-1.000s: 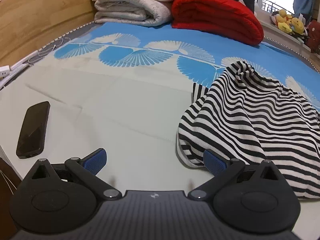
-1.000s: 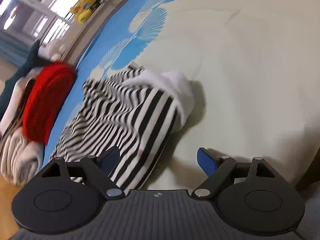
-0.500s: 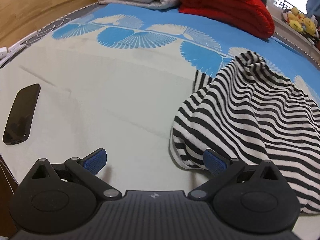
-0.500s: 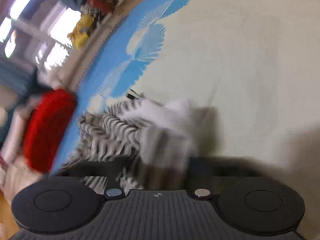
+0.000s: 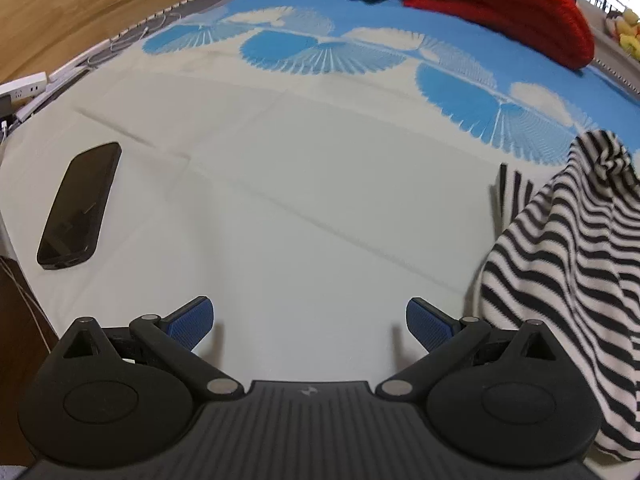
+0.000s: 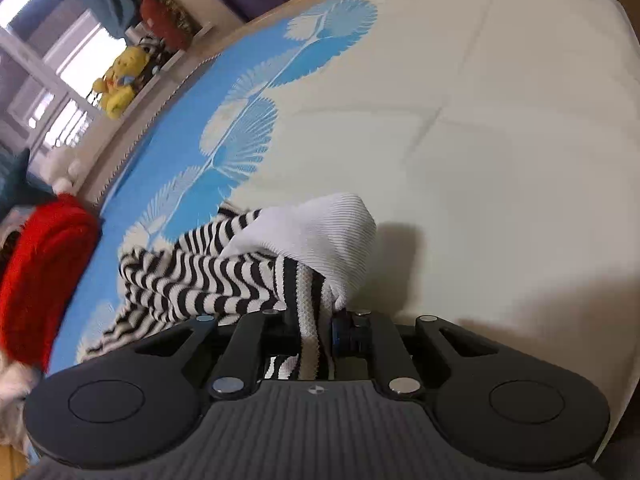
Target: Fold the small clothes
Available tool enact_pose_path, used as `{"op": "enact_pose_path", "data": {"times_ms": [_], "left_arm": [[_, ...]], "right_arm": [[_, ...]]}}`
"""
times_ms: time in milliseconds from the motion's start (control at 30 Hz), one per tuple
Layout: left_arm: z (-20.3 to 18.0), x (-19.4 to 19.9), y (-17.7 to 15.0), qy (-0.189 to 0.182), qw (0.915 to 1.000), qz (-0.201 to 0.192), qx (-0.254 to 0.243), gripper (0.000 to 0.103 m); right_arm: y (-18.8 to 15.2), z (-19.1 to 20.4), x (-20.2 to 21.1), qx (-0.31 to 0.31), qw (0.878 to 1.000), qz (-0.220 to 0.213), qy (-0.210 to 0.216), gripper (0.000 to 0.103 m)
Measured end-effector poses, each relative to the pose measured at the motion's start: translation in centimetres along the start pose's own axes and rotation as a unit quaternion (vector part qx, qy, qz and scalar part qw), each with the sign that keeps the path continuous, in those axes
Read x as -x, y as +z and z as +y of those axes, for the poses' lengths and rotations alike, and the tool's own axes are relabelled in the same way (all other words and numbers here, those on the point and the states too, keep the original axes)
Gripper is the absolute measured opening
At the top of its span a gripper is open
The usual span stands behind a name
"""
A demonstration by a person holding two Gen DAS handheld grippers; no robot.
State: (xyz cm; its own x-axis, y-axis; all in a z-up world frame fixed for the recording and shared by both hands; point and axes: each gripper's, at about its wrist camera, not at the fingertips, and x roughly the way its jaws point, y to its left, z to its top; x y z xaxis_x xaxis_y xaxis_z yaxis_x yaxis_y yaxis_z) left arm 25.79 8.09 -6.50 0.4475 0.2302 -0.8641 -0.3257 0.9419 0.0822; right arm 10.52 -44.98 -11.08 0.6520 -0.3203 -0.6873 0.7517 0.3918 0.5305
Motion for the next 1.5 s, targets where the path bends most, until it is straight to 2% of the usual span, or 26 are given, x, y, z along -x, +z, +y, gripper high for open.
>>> {"op": "enact_pose_path", "data": {"times_ms": [133, 167, 233, 267, 333, 400, 467, 533, 567, 633, 667, 700, 767, 800, 900, 1000, 1033, 1100, 1200, 1267, 1300, 1333, 1367, 1400, 1433, 1500], "left_arm": [[-0.6, -0.8, -0.1, -0.011, 0.9997, 0.015, -0.018, 0.103], [-0.8, -1.0, -0.1, -0.015, 0.9995, 0.016, -0.022, 0.103], [-1.1, -1.0, -0.2, -0.019, 0.9993, 0.015, -0.029, 0.103], [-1.1, -0.8, -0.1, -0.025, 0.9992, 0.014, -0.029, 0.103], [-1.0, -0.1, 0.0, -0.041, 0.9990, 0.006, -0.019, 0.103], [-0.7, 0.3, 0.3, -0.041, 0.9990, -0.006, -0.013, 0.103], [-0.4, 0.6, 0.6, -0.036, 0.9992, -0.017, -0.009, 0.103], [-0.1, 0.9, 0.8, -0.022, 0.9992, -0.031, -0.011, 0.103], [0.2, 1.0, 0.8, -0.016, 0.9991, -0.037, -0.012, 0.103], [0.7, 1.0, 0.8, -0.003, 0.9990, -0.043, -0.012, 0.103], [1.0, 1.0, 0.8, -0.002, 0.9991, -0.042, -0.010, 0.103], [1.2, 0.9, 0.8, -0.005, 0.9992, -0.039, -0.008, 0.103], [1.5, 0.8, 0.8, -0.013, 0.9992, -0.037, -0.003, 0.103], [1.5, 0.8, 0.8, -0.013, 0.9992, -0.038, -0.005, 0.103], [1.0, 1.1, 0.8, -0.009, 0.9987, -0.047, -0.017, 0.103], [0.6, 1.5, 0.7, -0.008, 0.9980, -0.058, -0.022, 0.103], [0.4, 1.5, 0.7, -0.007, 0.9978, -0.061, -0.024, 0.103], [0.1, 1.5, 0.6, -0.003, 0.9976, -0.063, -0.029, 0.103], [-0.1, 1.4, 0.4, -0.002, 0.9975, -0.062, -0.035, 0.103], [-0.1, 1.5, 0.4, -0.002, 0.9974, -0.063, -0.034, 0.103], [0.0, 1.5, 0.4, -0.003, 0.9974, -0.064, -0.033, 0.103], [0.0, 1.5, 0.4, -0.004, 0.9974, -0.064, -0.033, 0.103], [0.0, 1.5, 0.4, -0.004, 0.9975, -0.063, -0.032, 0.103], [0.0, 1.6, 0.4, -0.005, 0.9975, -0.064, -0.030, 0.103], [0.0, 1.6, 0.4, -0.008, 0.9975, -0.064, -0.029, 0.103], [-0.1, 1.7, 0.4, -0.008, 0.9972, -0.067, -0.032, 0.103]], "right_arm": [[-1.1, 4.4, 0.1, 0.141, 0.988, -0.031, -0.050, 0.013], [-1.3, 5.3, 0.6, 0.161, 0.984, -0.040, -0.056, 0.013], [-1.7, 8.2, 2.7, 0.212, 0.973, -0.080, -0.038, 0.013], [-2.2, 10.5, 3.8, 0.251, 0.963, -0.098, -0.023, 0.013], [-4.1, 16.0, 5.9, 0.338, 0.932, -0.127, 0.020, 0.013], [-8.1, 21.9, 7.9, 0.432, 0.888, -0.140, 0.068, 0.013], [-13.1, 26.0, 8.9, 0.509, 0.842, -0.142, 0.112, 0.013], [-19.9, 28.5, 9.7, 0.596, 0.776, -0.128, 0.161, 0.013], [-23.6, 28.7, 9.8, 0.639, 0.738, -0.113, 0.187, 0.013], [-29.3, 27.5, 9.5, 0.701, 0.677, -0.071, 0.214, 0.014], [-31.2, 26.9, 8.9, 0.719, 0.659, -0.052, 0.216, 0.014], [-32.9, 26.0, 8.1, 0.731, 0.648, -0.030, 0.211, 0.014], [-34.1, 24.8, 7.0, 0.733, 0.647, -0.026, 0.207, 0.014], [-33.7, 24.7, 7.1, 0.727, 0.653, -0.030, 0.212, 0.014], [-31.6, 25.6, 8.9, 0.686, 0.684, -0.037, 0.246, 0.014], [-30.3, 27.0, 11.3, 0.667, 0.690, -0.066, 0.273, 0.014], [-30.0, 27.4, 11.4, 0.664, 0.692, -0.065, 0.277, 0.014], [-30.5, 27.1, 10.6, 0.665, 0.693, -0.034, 0.275, 0.015], [-32.7, 25.7, 7.8, 0.685, 0.686, 0.023, 0.245, 0.028], [-32.6, 24.6, 7.4, 0.675, 0.691, 0.018, 0.260, 0.033], [-32.0, 24.4, 7.6, 0.665, 0.695, 0.027, 0.274, 0.048], [-31.0, 24.5, 7.9, 0.645, 0.704, 0.058, 0.292, 0.064], [-30.3, 24.6, 8.1, 0.626, 0.712, 0.084, 0.306, 0.069], [-29.1, 24.7, 8.8, 0.605, 0.719, 0.107, 0.325, 0.071], [-28.1, 24.8, 9.7, 0.592, 0.720, 0.116, 0.344, 0.070], [-26.7, 24.7, 11.6, 0.590, 0.711, 0.111, 0.367, 0.070]]}}
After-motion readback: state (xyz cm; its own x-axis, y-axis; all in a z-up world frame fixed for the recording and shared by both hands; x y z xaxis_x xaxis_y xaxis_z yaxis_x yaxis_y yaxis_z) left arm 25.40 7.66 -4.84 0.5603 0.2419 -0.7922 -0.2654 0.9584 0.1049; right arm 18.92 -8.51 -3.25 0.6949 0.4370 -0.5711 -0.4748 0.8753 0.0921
